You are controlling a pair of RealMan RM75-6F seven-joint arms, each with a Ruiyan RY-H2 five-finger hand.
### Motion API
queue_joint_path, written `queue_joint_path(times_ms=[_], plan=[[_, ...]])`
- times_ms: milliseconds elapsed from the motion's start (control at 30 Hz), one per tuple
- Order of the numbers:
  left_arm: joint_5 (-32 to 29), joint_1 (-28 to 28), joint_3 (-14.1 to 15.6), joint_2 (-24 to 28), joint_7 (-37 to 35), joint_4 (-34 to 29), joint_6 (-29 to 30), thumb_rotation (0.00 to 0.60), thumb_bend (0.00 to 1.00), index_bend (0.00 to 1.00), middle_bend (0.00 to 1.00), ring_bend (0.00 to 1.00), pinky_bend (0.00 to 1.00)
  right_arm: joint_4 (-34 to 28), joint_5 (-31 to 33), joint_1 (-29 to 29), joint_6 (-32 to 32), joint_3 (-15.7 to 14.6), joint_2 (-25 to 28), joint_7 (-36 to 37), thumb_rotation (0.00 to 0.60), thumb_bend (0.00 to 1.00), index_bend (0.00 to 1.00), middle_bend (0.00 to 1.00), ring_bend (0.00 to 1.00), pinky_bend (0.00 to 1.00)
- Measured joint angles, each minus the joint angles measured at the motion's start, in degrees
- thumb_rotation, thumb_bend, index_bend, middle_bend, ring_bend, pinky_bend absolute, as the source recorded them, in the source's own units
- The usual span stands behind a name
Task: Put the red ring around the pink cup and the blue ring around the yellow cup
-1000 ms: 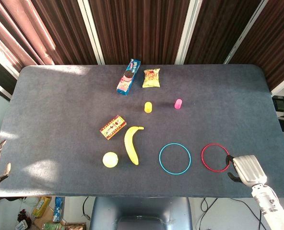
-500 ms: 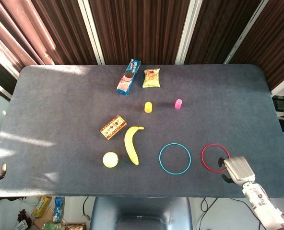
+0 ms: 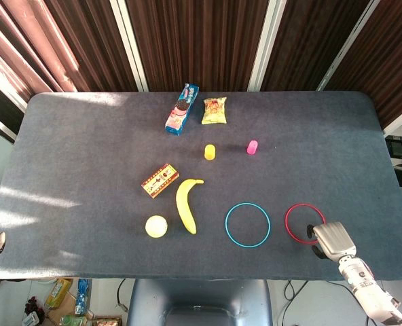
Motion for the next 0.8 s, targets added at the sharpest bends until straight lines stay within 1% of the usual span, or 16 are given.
queue_joint_path(times_ms=[800], plan=[[-0.6, 0.3, -0.2, -0.1, -0.5, 0.1, -0.5, 0.6, 0.43, 0.13, 0.0, 0.0, 0.13, 3.3, 0.9, 0.4, 0.2, -1.2, -1.9, -0.6, 0.6, 0.45, 0.63, 0.84, 0.99, 0.94]])
